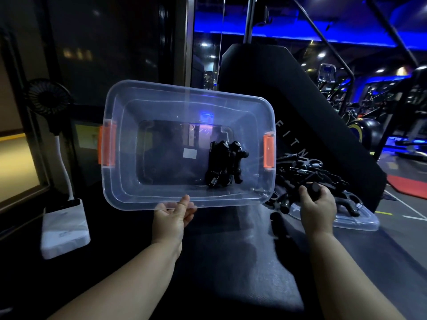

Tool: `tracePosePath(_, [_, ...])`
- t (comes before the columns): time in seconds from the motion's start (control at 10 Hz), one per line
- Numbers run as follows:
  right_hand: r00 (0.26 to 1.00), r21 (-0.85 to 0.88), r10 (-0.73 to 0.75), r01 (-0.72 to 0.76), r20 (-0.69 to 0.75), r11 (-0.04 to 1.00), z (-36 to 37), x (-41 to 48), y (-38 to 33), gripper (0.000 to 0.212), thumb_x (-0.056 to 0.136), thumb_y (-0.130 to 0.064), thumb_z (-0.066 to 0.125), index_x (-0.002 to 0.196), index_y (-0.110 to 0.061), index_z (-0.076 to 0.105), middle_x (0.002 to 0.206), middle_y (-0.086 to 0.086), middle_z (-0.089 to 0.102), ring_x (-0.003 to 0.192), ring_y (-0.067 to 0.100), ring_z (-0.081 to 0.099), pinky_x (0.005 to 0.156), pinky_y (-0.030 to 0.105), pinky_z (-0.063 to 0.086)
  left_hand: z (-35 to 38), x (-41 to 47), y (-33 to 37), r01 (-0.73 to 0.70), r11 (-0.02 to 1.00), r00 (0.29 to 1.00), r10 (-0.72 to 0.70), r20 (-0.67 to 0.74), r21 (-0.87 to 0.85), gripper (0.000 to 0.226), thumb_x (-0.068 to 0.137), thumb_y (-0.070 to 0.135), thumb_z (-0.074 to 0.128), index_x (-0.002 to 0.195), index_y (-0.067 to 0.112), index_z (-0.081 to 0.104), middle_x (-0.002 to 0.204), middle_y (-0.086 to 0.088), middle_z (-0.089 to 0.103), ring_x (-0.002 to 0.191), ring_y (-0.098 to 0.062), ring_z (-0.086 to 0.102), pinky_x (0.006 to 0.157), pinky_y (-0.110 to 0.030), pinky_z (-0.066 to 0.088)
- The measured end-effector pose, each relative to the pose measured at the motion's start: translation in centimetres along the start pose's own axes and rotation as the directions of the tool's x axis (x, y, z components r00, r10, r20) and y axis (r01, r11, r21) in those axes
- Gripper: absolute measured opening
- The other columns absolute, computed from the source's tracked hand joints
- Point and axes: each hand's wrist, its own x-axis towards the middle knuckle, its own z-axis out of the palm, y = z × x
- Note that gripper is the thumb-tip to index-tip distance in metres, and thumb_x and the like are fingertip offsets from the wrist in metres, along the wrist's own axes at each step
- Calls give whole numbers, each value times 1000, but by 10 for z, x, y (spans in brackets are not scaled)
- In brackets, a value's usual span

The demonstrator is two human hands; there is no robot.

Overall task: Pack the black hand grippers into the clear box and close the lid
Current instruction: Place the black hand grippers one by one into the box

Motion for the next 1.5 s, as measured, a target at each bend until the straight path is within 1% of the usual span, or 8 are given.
tracePosePath(0.2, [994,-1,-44,44,104,999,-9,0,-12,26,94,-22,56,109,-1,61,105,22,60,98,38,58,90,52,47,0,1,-1,2,1000,1000,-2,-2,-4,28,86,24,66,99,9,47,70,-3,73,69,-13,71,67,-27,52])
tracePosePath(0.3, [976,-40,-45,55,213,998,-15,-2,-16,17,95,-24,54,97,-9,62,102,21,60,92,37,60,83,48,50,0,2,-1,-1,1000,1000,1,1,-2,30,86,23,66,102,7,46,71,-5,73,71,-15,71,69,-28,53])
tracePosePath(0.5, [954,-238,5,69,298,969,-18,-11,-23,18,94,-31,49,78,-23,50,82,9,62,72,24,55,54,30,31,0,2,-2,-2,1000,1000,2,1,6,32,87,23,67,104,6,46,69,-5,72,73,-17,70,72,-31,54])
tracePosePath(0.8, [939,-413,118,27,322,910,-17,-32,-23,28,96,-46,36,100,-22,49,104,13,63,98,35,55,74,39,37,-1,5,-5,-9,1000,1000,9,3,-4,28,86,21,67,97,9,45,67,-4,72,67,-14,70,69,-30,53])
tracePosePath(1.0, [899,-541,224,18,377,841,-27,-28,-24,35,94,-57,25,97,-28,46,78,3,63,75,28,61,73,40,45,-2,5,-6,-13,1000,1000,13,4,-11,27,86,22,67,95,10,45,67,-5,72,66,-13,70,67,-29,52])
tracePosePath(1.1, [884,-474,231,-12,407,881,-28,-28,-25,37,96,-56,33,91,-25,51,72,3,64,62,26,66,69,38,53,-2,5,-6,-9,1000,1000,9,2,-6,27,86,22,67,96,10,45,68,-4,73,66,-12,71,67,-28,52])
tracePosePath(1.2, [834,-231,308,-222,459,947,-29,-30,-27,33,96,-46,48,92,-15,59,68,8,62,52,26,66,45,28,48,-1,5,-5,-7,1000,1000,7,5,-8,26,86,22,67,94,11,45,68,-4,73,67,-13,70,68,-29,52])
tracePosePath(1.5, [583,58,375,-590,721,806,-36,-34,-30,27,90,-33,61,107,-12,63,90,13,64,65,27,67,53,30,55,-1,3,-4,-14,1000,1000,14,-7,3,26,86,22,67,95,10,46,68,-5,72,70,-16,70,68,-29,53])
